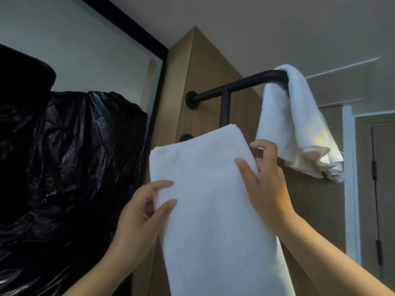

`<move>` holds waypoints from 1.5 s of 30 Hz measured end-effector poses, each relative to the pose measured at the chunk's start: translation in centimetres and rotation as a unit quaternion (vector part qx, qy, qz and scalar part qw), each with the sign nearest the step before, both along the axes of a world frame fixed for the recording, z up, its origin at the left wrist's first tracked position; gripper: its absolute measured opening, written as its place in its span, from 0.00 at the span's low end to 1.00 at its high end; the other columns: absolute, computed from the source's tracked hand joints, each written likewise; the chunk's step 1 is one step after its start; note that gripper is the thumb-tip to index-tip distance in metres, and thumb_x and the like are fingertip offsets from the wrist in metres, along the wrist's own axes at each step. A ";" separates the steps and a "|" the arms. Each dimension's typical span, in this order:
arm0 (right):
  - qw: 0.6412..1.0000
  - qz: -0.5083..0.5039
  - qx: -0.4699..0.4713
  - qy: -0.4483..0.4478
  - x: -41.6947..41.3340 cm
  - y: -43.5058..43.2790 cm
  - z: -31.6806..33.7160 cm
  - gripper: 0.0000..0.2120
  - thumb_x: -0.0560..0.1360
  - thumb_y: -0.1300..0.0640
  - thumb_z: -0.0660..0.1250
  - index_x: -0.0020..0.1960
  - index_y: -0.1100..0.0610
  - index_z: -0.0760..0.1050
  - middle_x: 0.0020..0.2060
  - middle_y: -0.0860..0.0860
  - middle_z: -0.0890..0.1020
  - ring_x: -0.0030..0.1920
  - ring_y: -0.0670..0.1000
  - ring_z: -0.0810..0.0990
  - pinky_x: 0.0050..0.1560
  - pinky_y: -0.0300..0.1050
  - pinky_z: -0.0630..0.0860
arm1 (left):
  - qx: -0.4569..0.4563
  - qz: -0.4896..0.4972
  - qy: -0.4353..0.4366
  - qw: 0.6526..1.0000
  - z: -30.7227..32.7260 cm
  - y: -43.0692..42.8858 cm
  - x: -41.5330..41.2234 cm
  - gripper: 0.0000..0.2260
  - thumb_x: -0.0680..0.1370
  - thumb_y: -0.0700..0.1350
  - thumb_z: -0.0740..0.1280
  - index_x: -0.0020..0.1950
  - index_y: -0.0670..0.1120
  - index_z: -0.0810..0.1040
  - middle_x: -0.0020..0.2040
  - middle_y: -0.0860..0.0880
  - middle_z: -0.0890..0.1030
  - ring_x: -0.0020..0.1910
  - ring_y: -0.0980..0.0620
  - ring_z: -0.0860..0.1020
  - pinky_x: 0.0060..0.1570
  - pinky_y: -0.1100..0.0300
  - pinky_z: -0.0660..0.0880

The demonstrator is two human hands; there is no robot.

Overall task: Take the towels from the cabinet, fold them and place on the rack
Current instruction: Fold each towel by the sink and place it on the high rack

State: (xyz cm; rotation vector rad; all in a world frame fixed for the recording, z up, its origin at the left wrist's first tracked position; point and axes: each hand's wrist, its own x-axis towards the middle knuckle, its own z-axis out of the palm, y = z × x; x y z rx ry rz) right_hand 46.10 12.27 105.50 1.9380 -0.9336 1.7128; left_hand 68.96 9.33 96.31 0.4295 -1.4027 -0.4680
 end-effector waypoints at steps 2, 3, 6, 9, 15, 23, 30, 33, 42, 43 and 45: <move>0.997 -0.040 -0.028 0.063 0.1 0.5 1.0 0.12 0.81 0.49 0.61 0.55 0.35 0.59 0.43 0.34 0.75 0.47 0.28 0.75 0.41 0.20 0.68 | -0.021 0.017 -0.008 1.000 1.5 -0.5 0.3 0.14 0.74 0.45 0.71 0.56 0.61 0.80 0.58 0.50 0.81 0.51 0.51 0.83 0.52 0.47 0.80; 0.994 -0.055 -0.028 0.090 0.1 0.6 1.7 0.09 0.81 0.48 0.59 0.54 0.35 0.60 0.43 0.34 0.75 0.47 0.28 0.75 0.42 0.20 0.68 | -0.028 0.021 -0.009 0.999 2.3 -0.7 0.6 0.15 0.75 0.44 0.71 0.56 0.61 0.80 0.58 0.52 0.80 0.52 0.53 0.82 0.53 0.49 0.80; 0.981 -0.089 -0.036 0.166 -0.4 0.7 3.8 0.03 0.82 0.51 0.59 0.50 0.44 0.68 0.40 0.39 0.77 0.45 0.38 0.77 0.42 0.25 0.68 | -0.057 0.051 -0.029 0.997 4.6 -1.6 1.3 0.16 0.76 0.43 0.70 0.59 0.61 0.79 0.58 0.58 0.78 0.54 0.55 0.80 0.55 0.50 0.79; 0.973 -0.104 -0.016 0.204 -0.4 0.8 5.8 0.03 0.80 0.48 0.61 0.53 0.41 0.70 0.47 0.38 0.78 0.46 0.38 0.77 0.45 0.25 0.69 | -0.096 0.110 -0.056 0.988 6.5 -2.8 2.0 0.17 0.75 0.45 0.71 0.60 0.63 0.77 0.56 0.61 0.77 0.51 0.53 0.80 0.53 0.50 0.79; 0.947 -0.170 -0.003 0.271 -0.1 0.5 10.9 0.09 0.80 0.49 0.63 0.60 0.41 0.70 0.50 0.39 0.78 0.46 0.37 0.74 0.46 0.22 0.66 | -0.125 0.189 -0.094 0.970 10.9 -5.1 2.1 0.16 0.76 0.49 0.70 0.61 0.64 0.75 0.55 0.63 0.75 0.49 0.64 0.75 0.46 0.70 0.70; 0.938 -0.247 -0.104 0.222 -0.9 1.1 20.3 0.14 0.77 0.52 0.68 0.63 0.48 0.77 0.44 0.44 0.79 0.48 0.53 0.77 0.48 0.44 0.68 | -0.129 0.179 -0.083 0.972 22.4 -6.4 -1.8 0.16 0.78 0.49 0.68 0.65 0.54 0.75 0.61 0.51 0.77 0.59 0.48 0.76 0.63 0.47 0.74; 0.926 -0.299 -0.135 0.190 -1.3 0.4 24.0 0.15 0.76 0.50 0.68 0.63 0.45 0.77 0.56 0.50 0.83 0.58 0.57 0.76 0.55 0.46 0.68 | -0.149 0.176 -0.040 0.972 27.2 -9.3 -4.4 0.12 0.79 0.49 0.67 0.62 0.52 0.77 0.63 0.55 0.75 0.58 0.56 0.73 0.58 0.59 0.70; 0.945 -0.265 -0.111 0.154 -1.3 -0.3 24.6 0.14 0.77 0.50 0.67 0.63 0.45 0.77 0.60 0.49 0.80 0.61 0.54 0.75 0.57 0.45 0.68 | -0.151 0.168 -0.034 0.973 28.1 -11.0 -5.3 0.10 0.79 0.49 0.66 0.60 0.51 0.78 0.61 0.55 0.76 0.59 0.57 0.72 0.57 0.61 0.68; 0.908 -0.385 -0.114 0.120 -1.3 -1.5 23.3 0.23 0.78 0.40 0.58 0.61 0.54 0.79 0.62 0.57 0.75 0.65 0.59 0.70 0.61 0.51 0.67 | -0.077 0.141 -0.064 0.985 30.5 -14.1 -7.7 0.12 0.82 0.58 0.53 0.57 0.53 0.71 0.53 0.53 0.75 0.53 0.51 0.74 0.54 0.55 0.66; 0.899 -0.405 -0.101 0.133 -1.1 -1.5 23.4 0.25 0.78 0.39 0.57 0.60 0.57 0.78 0.61 0.57 0.76 0.64 0.59 0.71 0.59 0.51 0.67 | -0.076 0.145 -0.066 0.984 30.5 -14.2 -7.6 0.11 0.82 0.58 0.53 0.56 0.54 0.70 0.52 0.53 0.75 0.53 0.51 0.74 0.54 0.56 0.66; 0.889 -0.431 -0.069 0.141 -0.9 -1.3 23.7 0.28 0.77 0.36 0.57 0.59 0.58 0.77 0.60 0.56 0.79 0.61 0.59 0.75 0.51 0.49 0.64 | -0.086 0.155 -0.079 0.981 30.4 -14.4 -7.5 0.13 0.82 0.58 0.52 0.57 0.54 0.71 0.52 0.53 0.75 0.53 0.51 0.73 0.53 0.57 0.65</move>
